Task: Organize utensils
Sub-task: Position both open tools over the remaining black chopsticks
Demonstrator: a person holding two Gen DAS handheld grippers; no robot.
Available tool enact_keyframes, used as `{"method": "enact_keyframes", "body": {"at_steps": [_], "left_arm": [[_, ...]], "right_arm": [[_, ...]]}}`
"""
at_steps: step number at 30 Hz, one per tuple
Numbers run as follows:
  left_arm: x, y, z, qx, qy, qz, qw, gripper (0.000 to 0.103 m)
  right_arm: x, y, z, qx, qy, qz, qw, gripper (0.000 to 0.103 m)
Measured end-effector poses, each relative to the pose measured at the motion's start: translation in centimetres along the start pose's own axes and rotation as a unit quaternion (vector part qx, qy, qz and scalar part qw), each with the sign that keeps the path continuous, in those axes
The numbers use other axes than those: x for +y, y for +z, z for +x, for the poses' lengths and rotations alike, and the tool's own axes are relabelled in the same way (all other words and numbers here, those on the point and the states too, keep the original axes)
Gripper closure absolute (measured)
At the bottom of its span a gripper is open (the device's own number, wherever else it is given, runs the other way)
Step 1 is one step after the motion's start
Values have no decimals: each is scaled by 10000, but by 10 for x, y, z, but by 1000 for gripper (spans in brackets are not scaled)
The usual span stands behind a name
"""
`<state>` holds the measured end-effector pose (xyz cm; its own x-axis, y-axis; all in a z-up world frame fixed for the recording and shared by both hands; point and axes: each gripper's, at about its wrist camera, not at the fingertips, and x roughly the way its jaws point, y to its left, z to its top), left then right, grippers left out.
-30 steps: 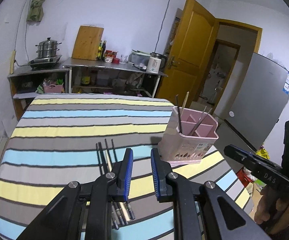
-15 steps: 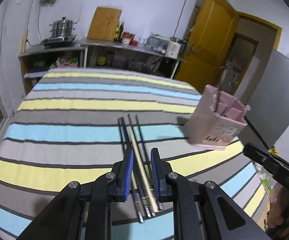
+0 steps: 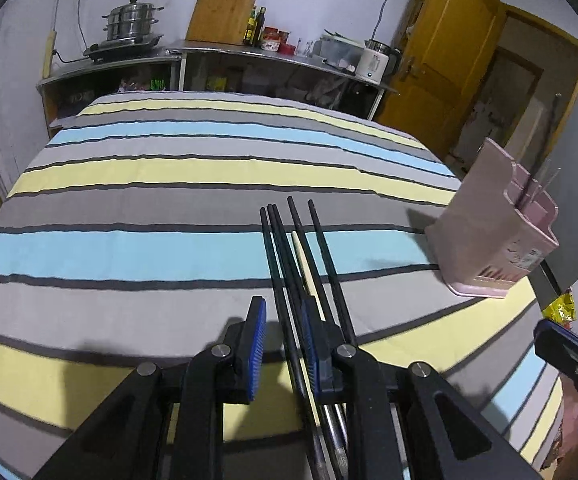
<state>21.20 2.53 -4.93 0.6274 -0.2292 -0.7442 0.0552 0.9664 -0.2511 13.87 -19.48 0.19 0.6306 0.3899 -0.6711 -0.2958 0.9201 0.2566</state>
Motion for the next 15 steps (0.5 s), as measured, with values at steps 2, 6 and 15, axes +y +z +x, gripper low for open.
{"method": "enact_keyframes", "body": {"at_steps": [2, 6, 15], "left_arm": [[0, 2, 8, 51, 47, 10, 10000, 85], [1, 2, 20, 180, 152, 19, 9997, 85], [-3, 1, 30, 161, 348, 222, 9990, 84]], "right_arm": [[1, 1, 5, 34, 14, -4, 10000, 92], [2, 2, 12, 94, 36, -25, 9999, 92], [4, 3, 29, 205, 71, -34, 9998, 92]]}}
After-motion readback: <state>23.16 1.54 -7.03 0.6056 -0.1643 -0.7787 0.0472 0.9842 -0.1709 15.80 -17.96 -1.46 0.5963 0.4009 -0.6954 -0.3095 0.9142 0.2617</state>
